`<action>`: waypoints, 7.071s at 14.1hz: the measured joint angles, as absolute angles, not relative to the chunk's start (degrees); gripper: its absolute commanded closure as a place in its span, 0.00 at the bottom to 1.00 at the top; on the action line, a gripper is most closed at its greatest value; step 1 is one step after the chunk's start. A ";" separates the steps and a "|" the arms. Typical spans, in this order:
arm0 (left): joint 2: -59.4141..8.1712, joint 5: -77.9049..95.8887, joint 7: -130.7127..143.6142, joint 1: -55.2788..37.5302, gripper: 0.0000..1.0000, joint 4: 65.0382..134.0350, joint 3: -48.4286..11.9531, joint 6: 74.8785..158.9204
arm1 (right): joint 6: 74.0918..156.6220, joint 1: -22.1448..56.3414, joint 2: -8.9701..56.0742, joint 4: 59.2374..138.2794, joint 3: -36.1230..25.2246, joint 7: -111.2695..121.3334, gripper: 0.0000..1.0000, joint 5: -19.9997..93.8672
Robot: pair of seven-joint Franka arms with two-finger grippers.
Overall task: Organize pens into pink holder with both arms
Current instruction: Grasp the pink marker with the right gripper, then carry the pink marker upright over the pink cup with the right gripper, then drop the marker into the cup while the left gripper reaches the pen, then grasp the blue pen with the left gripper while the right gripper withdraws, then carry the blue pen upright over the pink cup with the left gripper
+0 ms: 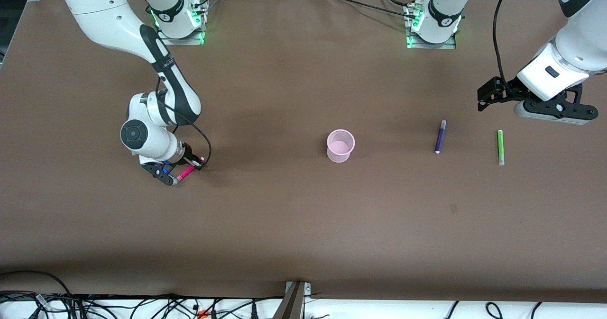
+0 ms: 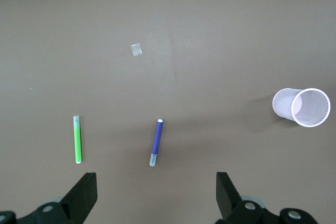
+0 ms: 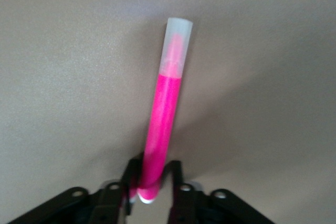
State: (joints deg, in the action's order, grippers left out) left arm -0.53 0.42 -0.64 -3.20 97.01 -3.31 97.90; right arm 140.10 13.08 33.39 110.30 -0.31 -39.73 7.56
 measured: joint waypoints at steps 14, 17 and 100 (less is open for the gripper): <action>-0.57 0.42 -0.64 -3.20 0.00 97.00 -3.31 97.89 | 96.99 14.68 31.95 89.30 1.12 -39.60 1.00 44.61; -0.57 0.42 -0.64 -3.20 0.00 97.00 -3.31 97.90 | 97.29 15.74 32.10 89.28 2.63 -42.67 1.00 56.67; -34.18 39.11 -47.02 -7.82 1.00 78.32 -17.57 104.66 | 86.24 6.49 -1.32 91.62 -6.75 4.00 0.00 -0.58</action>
State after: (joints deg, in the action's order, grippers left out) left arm -34.18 39.11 -47.02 -7.82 78.32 -17.57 104.66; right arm 86.24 6.49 -1.32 91.62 -6.75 4.00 -0.58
